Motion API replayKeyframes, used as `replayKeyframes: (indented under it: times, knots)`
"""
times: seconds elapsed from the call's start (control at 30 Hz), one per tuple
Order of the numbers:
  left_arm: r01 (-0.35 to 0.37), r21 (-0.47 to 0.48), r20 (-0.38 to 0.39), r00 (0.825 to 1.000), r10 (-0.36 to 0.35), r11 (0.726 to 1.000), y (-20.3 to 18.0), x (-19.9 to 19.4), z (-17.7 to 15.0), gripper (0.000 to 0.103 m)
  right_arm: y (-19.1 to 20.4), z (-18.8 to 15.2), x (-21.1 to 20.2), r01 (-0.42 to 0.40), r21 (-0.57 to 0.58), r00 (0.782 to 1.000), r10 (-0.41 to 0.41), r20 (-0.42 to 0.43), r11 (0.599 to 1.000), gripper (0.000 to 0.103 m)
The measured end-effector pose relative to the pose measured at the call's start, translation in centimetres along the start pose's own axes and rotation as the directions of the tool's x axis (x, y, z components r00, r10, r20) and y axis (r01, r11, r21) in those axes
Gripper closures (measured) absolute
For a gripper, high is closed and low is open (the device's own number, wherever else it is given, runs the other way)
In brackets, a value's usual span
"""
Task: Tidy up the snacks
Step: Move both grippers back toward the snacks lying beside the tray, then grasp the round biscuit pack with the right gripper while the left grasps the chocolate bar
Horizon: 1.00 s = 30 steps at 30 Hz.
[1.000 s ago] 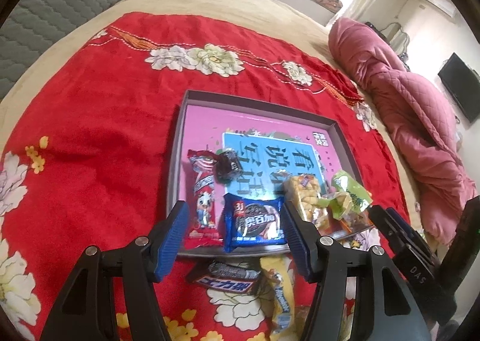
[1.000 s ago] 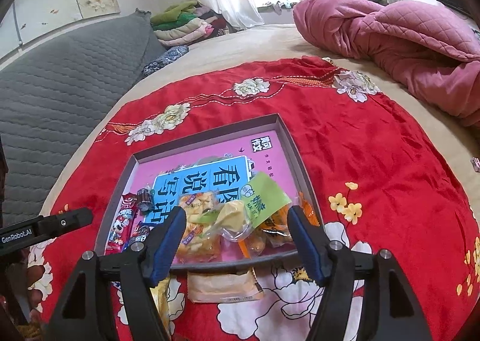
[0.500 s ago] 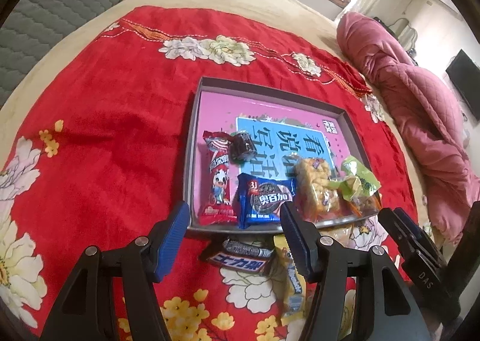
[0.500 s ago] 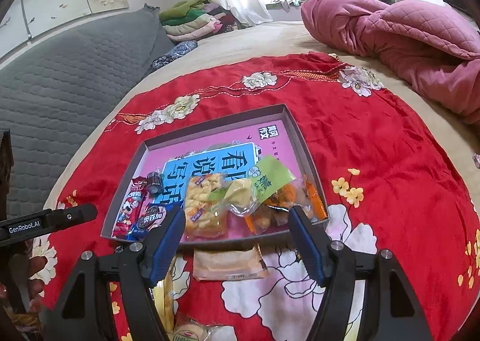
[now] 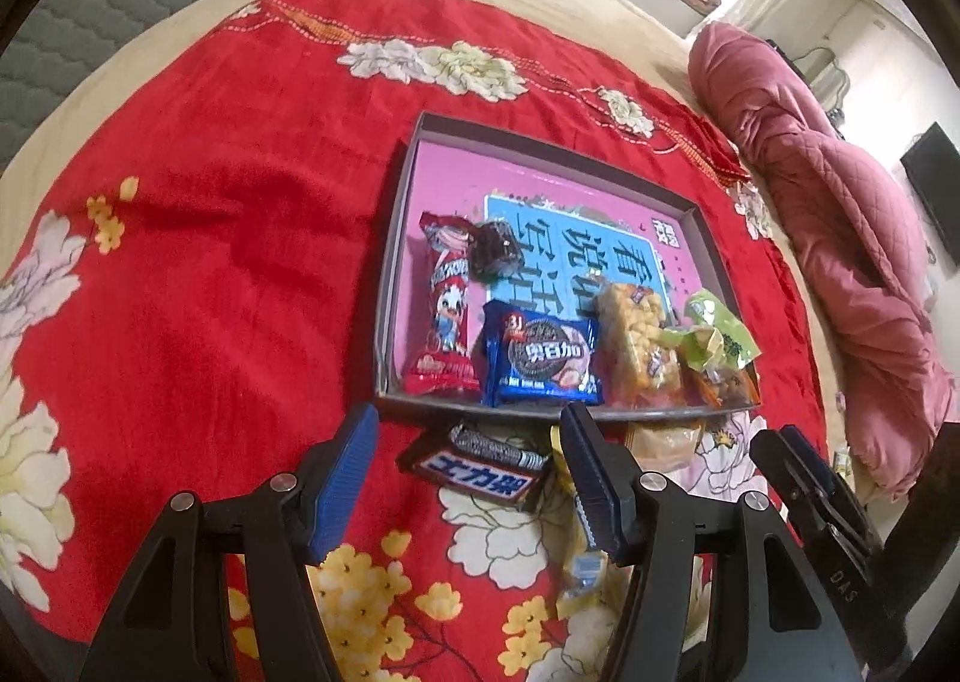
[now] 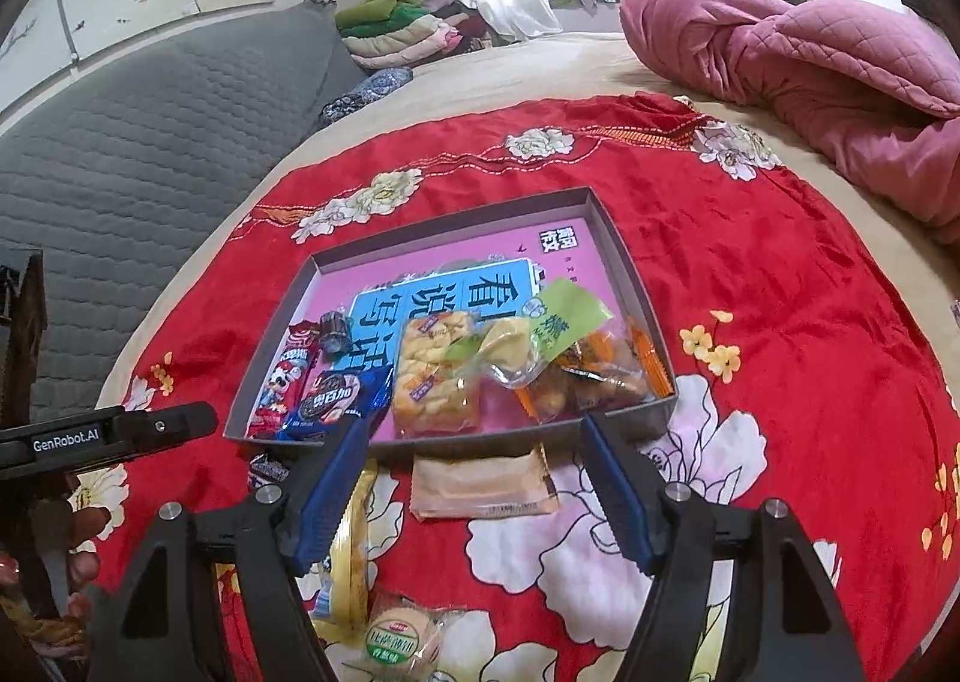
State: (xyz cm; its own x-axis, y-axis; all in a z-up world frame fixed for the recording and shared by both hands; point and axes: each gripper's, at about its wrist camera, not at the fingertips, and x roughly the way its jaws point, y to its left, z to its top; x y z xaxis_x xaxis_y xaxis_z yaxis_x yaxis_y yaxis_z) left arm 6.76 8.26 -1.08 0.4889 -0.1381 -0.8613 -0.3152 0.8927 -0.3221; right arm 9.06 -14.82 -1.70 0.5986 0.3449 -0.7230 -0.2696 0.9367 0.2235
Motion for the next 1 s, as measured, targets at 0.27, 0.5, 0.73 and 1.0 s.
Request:
replayKeyframes:
  times: [0.27, 0.5, 0.73, 1.0]
  knots:
    - [0.003, -0.019, -0.052, 0.999, -0.004, 1.000, -0.1, 0.8, -1.6, 0.038, 0.7, -1.4, -0.2, -0.034, -0.026, 0.997, 0.032, -0.071, 0.999, 0.031]
    - [-0.011, -0.042, -0.074, 0.997, 0.008, 0.999, 0.0, 1.4, -2.3, 0.038, 1.6, -3.6, 0.0, -0.048, -0.078, 0.984, 0.034, -0.173, 0.996, 0.031]
    - [-0.015, -0.057, -0.094, 0.995, 0.009, 0.998, 0.2, 2.2, -2.8, 0.038, 2.0, -5.0, 1.2, -0.053, -0.093, 0.963, 0.026, -0.268, 0.994, 0.031]
    - [-0.013, -0.106, -0.131, 0.991, -0.001, 0.994, 0.5, 3.5, -3.2, 0.038, 2.4, -6.5, 2.5, -0.055, -0.110, 0.936, 0.013, -0.351, 0.992, 0.031]
